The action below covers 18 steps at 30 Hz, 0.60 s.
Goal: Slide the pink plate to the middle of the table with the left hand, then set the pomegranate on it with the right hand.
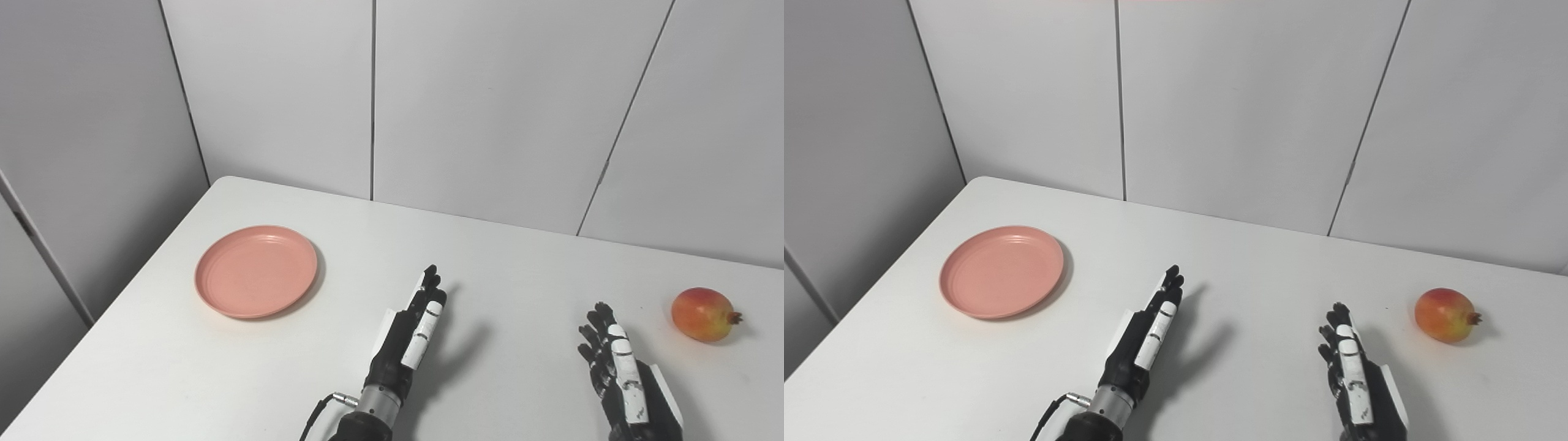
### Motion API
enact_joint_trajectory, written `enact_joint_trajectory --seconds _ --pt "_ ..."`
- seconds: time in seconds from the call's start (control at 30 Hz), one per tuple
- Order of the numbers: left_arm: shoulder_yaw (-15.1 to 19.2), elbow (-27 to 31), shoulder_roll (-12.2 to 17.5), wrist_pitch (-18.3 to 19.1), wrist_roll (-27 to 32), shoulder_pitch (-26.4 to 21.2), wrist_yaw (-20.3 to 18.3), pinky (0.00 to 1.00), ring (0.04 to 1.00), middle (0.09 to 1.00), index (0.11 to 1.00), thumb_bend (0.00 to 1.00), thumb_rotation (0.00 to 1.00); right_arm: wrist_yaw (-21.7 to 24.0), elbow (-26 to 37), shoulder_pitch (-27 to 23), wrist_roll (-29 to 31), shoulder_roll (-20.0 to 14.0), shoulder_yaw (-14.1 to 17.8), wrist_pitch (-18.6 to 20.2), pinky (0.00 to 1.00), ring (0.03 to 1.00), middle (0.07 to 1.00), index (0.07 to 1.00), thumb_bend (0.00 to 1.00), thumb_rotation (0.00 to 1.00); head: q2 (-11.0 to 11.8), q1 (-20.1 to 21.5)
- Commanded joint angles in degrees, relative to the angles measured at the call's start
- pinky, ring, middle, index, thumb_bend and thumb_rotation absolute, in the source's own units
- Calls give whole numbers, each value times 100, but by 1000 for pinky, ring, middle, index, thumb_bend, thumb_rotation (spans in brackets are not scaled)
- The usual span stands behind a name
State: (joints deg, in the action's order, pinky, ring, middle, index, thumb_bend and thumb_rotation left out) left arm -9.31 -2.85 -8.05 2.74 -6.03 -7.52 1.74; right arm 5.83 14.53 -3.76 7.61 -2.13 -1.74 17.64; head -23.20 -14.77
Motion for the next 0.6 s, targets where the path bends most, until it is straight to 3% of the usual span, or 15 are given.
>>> enact_joint_trajectory --seconds 0.0,0.57 --pt "-141 -25 -154 164 -12 -60 -81 985 1000 1000 1000 435 1000 14 205 -81 21 -29 34 -107 1000 1000 1000 1000 203 1000 -4 1" --pt "16 30 -27 -5 -38 -223 -30 981 993 997 995 448 1000 -39 148 -99 -19 50 12 -28 1000 1000 1000 994 212 1000 81 -55"
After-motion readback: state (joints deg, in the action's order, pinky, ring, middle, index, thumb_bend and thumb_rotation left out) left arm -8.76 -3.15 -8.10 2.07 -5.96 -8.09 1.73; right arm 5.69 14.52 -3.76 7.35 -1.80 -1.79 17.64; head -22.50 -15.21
